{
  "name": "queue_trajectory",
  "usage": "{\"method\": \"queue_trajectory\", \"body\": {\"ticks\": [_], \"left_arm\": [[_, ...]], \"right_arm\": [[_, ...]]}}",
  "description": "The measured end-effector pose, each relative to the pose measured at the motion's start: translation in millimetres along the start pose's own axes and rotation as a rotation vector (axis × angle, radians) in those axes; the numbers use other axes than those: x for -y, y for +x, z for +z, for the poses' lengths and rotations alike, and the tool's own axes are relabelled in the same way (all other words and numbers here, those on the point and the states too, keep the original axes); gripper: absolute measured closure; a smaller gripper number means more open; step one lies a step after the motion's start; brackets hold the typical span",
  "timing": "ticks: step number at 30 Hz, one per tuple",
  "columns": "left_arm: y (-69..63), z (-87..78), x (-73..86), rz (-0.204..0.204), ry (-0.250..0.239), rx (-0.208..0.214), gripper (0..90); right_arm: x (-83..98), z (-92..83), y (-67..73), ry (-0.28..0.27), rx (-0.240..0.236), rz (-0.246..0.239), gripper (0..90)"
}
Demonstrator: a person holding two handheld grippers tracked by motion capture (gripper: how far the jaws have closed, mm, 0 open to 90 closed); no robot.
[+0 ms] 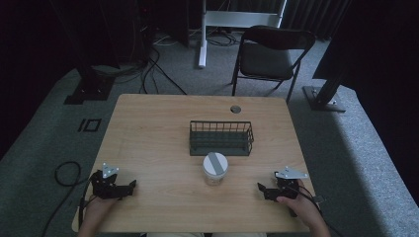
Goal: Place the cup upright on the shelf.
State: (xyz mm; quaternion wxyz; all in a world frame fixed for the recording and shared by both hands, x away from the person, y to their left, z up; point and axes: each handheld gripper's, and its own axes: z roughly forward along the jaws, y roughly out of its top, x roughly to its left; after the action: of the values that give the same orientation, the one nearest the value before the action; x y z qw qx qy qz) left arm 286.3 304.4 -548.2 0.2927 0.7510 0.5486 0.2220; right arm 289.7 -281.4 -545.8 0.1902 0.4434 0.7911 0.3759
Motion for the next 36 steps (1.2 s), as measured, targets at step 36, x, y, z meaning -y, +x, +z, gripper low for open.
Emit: {"method": "queue_trajectory", "body": {"ticks": [36], "left_arm": [[0.0,0.0,0.0,0.0,0.0,0.0,0.2]], "right_arm": [[-21.9,21.1,51.3,-0.043,-0.182,-0.085,12.5]]}}
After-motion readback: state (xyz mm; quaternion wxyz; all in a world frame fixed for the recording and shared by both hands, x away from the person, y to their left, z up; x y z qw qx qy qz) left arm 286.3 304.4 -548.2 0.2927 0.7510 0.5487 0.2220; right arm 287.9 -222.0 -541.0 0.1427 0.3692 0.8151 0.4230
